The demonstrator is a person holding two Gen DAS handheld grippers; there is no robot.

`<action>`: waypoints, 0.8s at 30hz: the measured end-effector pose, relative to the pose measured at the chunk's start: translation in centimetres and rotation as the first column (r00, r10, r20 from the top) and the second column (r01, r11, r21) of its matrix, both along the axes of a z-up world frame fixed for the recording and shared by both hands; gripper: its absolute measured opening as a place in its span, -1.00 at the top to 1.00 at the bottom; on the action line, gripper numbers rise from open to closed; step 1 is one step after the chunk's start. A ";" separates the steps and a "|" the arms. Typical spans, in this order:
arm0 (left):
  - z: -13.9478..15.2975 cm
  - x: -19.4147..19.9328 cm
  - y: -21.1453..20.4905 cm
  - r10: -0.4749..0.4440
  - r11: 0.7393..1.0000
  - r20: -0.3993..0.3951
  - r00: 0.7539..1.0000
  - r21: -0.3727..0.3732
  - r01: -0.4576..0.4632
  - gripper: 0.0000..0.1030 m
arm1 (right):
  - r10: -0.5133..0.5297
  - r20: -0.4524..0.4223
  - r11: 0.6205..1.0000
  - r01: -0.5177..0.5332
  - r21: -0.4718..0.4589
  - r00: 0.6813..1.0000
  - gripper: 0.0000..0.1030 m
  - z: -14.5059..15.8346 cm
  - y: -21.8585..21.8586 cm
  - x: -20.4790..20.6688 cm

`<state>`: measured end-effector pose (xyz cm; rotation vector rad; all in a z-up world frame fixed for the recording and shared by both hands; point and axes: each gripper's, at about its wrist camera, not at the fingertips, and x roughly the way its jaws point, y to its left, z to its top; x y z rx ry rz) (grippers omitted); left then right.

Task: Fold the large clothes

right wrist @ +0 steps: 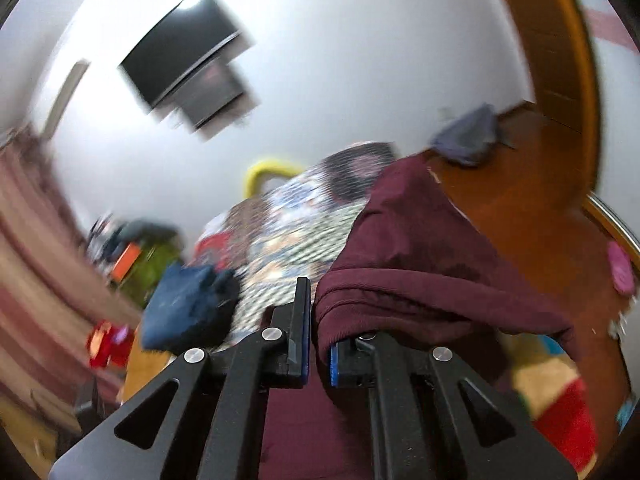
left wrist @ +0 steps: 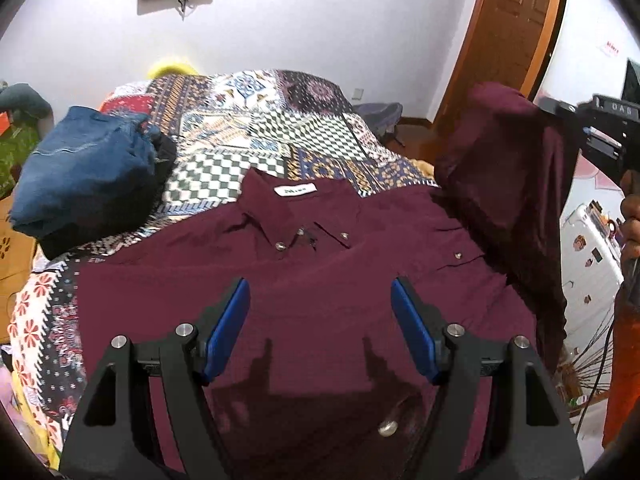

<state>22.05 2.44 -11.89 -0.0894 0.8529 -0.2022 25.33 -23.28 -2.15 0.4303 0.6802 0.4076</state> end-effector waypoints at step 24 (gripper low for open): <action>0.3 -3.0 4.0 0.061 0.996 0.016 0.998 0.068 -0.062 -0.53 | 0.347 -0.351 0.883 -0.429 -0.192 0.870 0.23 -12.4 11.4 -3.9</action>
